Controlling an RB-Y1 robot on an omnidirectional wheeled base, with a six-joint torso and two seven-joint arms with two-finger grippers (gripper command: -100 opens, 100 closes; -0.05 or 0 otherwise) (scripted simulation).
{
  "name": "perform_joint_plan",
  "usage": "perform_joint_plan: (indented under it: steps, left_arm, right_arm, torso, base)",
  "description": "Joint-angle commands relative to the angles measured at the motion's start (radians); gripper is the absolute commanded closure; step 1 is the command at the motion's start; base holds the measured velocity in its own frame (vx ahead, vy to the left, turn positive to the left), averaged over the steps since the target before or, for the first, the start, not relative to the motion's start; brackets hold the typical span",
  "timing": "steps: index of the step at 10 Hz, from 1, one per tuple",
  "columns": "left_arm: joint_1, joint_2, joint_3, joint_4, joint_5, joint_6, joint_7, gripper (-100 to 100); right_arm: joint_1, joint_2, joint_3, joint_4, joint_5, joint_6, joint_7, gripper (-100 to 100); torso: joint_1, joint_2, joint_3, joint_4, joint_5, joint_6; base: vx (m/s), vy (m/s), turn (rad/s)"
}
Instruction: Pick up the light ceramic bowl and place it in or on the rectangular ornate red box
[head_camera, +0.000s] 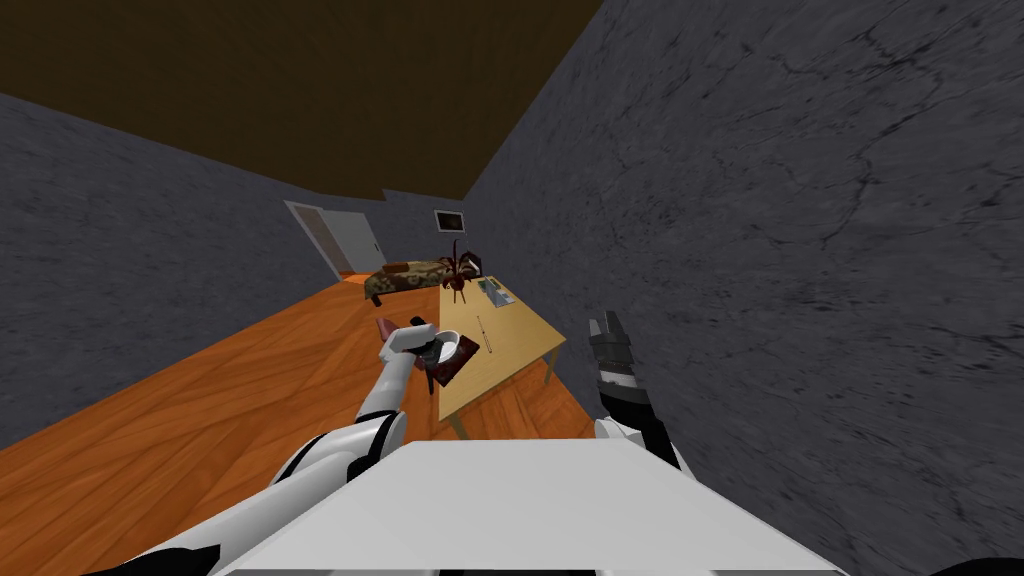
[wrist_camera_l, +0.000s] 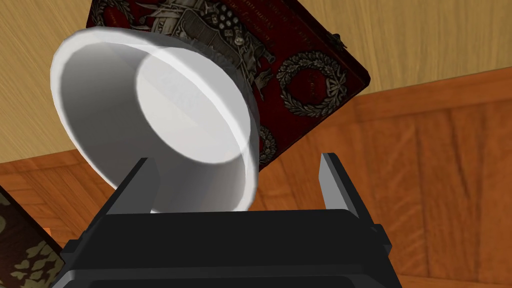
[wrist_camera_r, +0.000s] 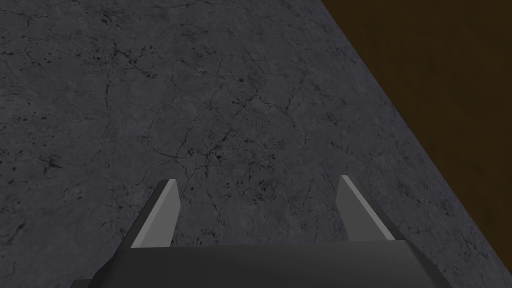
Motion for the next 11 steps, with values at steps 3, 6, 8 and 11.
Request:
perform_joint_plan:
  steps: [3, 6, 8, 11]
  left_arm:
    - [-0.006, 0.007, 0.010, -0.039, 0.004, 0.062, -0.003, -100]
    - [-0.006, 0.008, 0.012, -0.046, 0.004, 0.070, -0.003, 0]
    - [-0.006, 0.008, 0.012, -0.046, 0.004, 0.070, -0.003, 0]
    - [-0.006, 0.008, 0.012, -0.046, 0.004, 0.070, -0.003, 0]
  right_arm:
    - [0.000, 0.000, 0.000, 0.000, 0.000, 0.000, 0.000, 0]
    - [0.000, 0.000, 0.000, 0.000, 0.000, 0.000, 0.000, 0]
    - [0.000, 0.000, 0.000, 0.000, 0.000, 0.000, 0.000, 0]
    - [0.000, 0.000, 0.000, 0.000, 0.000, 0.000, 0.000, 0]
  torso:
    - [0.000, 0.000, 0.000, 0.000, 0.000, 0.000]
    - [0.000, 0.001, 0.000, 0.000, 0.000, 0.000]
    - [0.000, 0.001, 0.001, 0.000, 0.000, 0.000]
    - [0.000, 0.001, 0.001, 0.000, 0.000, 0.000]
  base:
    - [0.014, 0.000, -0.003]
    - [0.006, 0.000, -0.001]
    - [0.000, 0.000, 0.000]
    - [0.000, 0.000, 0.000]
